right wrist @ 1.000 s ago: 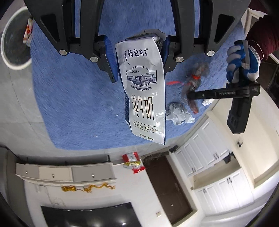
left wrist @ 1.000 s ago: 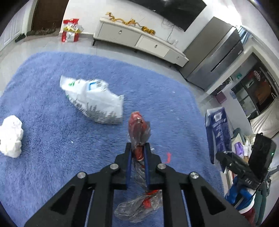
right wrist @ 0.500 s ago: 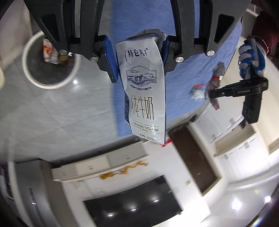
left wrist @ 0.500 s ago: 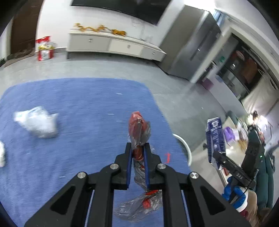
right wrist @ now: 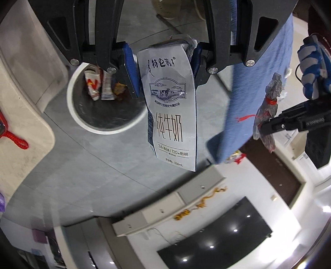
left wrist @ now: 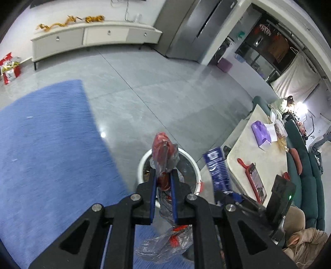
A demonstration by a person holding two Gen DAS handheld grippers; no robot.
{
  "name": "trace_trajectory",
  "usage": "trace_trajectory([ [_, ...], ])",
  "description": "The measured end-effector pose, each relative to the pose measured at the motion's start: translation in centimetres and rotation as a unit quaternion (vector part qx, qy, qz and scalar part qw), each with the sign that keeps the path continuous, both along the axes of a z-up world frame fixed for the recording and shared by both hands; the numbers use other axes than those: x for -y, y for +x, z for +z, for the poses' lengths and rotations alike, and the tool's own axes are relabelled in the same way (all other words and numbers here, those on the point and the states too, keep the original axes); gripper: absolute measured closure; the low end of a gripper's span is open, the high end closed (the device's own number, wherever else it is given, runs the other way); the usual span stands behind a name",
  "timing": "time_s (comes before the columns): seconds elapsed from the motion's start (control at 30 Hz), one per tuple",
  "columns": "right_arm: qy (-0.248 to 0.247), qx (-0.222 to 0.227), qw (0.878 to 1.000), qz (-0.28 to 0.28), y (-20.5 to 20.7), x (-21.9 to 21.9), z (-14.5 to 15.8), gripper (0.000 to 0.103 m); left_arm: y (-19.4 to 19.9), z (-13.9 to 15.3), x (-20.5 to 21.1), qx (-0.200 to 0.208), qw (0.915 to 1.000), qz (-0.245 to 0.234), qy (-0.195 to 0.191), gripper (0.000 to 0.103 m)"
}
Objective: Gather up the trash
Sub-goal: 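Carry the clear bag and white carton to the bin and release both, then return both tools to the rug above the tissue and white plastic bag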
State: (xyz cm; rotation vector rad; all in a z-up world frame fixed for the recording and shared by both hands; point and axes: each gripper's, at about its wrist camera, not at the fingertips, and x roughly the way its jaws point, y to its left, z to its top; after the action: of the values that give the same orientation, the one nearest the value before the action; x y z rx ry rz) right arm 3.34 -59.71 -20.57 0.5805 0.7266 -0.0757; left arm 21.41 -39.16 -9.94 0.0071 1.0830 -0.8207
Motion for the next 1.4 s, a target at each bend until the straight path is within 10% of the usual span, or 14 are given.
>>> trace_trajectory([
  [0.37,-0.038,-0.055,0.997,-0.043,3.0,3.3,-3.4,0.057,1.5,-4.8,10.5,0.001,0.9992,-0.038,0.015,0.087],
  [0.57,-0.062,-0.074,0.993,-0.061,4.0,4.0,-4.5,0.045,1.4,-6.9,11.1,-0.007,0.9993,-0.035,0.015,0.048],
  [0.93,-0.052,-0.044,0.995,-0.075,1.3,3.6,-2.1,0.045,-0.2,-4.0,4.6,0.024,0.9996,-0.005,-0.010,0.047],
  [1.4,-0.100,0.093,0.990,-0.023,-5.5,-5.2,9.7,0.041,-7.6,1.9,-11.9,0.136,0.9879,0.066,0.033,0.046],
])
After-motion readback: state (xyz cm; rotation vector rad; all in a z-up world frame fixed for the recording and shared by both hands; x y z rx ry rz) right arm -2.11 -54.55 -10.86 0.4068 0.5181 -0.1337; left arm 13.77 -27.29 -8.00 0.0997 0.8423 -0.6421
